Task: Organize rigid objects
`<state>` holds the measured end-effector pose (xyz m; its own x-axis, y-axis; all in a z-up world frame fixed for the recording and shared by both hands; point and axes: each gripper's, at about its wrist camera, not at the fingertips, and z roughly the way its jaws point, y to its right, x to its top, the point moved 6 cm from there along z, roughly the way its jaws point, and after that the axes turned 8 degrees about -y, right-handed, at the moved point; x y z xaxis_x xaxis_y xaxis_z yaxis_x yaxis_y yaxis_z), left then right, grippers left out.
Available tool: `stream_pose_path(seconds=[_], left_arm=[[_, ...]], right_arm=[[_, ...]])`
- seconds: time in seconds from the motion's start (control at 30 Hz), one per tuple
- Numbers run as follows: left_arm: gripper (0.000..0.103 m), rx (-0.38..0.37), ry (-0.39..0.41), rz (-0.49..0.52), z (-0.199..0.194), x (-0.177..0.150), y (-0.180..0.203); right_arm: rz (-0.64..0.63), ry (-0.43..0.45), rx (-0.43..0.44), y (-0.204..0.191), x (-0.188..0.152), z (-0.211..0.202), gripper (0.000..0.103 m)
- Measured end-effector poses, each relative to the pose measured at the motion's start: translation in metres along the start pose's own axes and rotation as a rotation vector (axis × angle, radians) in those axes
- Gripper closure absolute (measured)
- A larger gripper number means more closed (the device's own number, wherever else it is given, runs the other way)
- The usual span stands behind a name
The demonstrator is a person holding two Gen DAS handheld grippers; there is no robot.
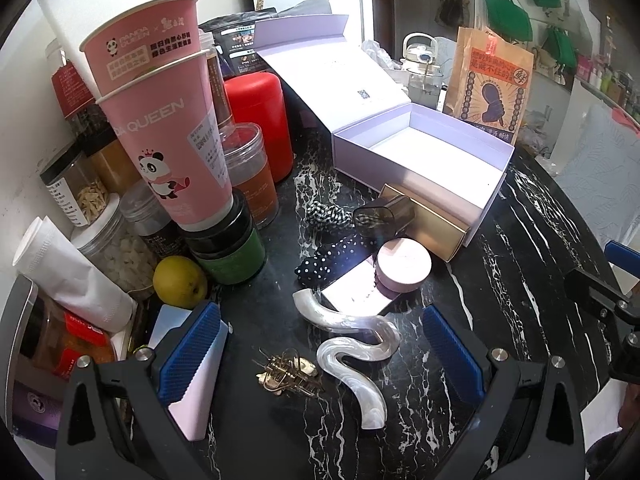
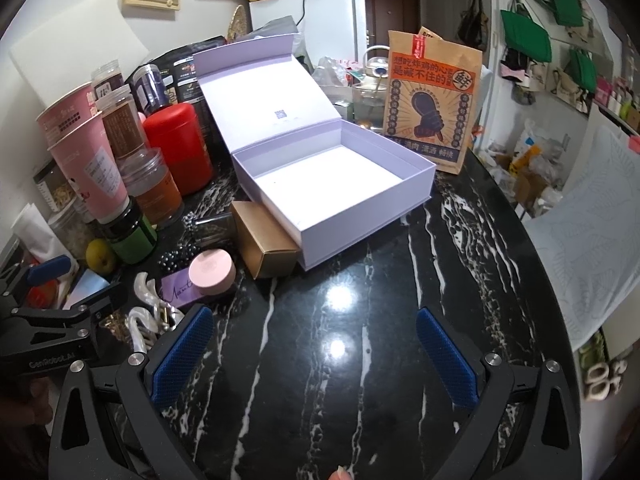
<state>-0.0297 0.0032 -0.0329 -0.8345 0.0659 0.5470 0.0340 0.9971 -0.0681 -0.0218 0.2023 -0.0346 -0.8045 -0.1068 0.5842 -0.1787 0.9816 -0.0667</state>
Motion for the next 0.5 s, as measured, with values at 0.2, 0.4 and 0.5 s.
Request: stream_pose_path(seconds=[0.2,0.4,0.5], left_arm=[[0.000,-0.001,-0.001,0.000,-0.0004,-0.0002,0.0001],[0.000,-0.007,-0.004,-0.002,0.0003,-0.0008,-0.0006],[0.000,-0.009,-0.004,-0.003,0.0004,-0.0012,-0.0011]], right_arm=[[0.003,0.002,-0.002,0.0014,0.0001,-0.0016,0.000],[0.005,0.000,-0.004,0.0012,0.0001,-0.0016,0.000],[0.004,0.002,-0.003,0.0011,0.0001,-0.0019,0.000]])
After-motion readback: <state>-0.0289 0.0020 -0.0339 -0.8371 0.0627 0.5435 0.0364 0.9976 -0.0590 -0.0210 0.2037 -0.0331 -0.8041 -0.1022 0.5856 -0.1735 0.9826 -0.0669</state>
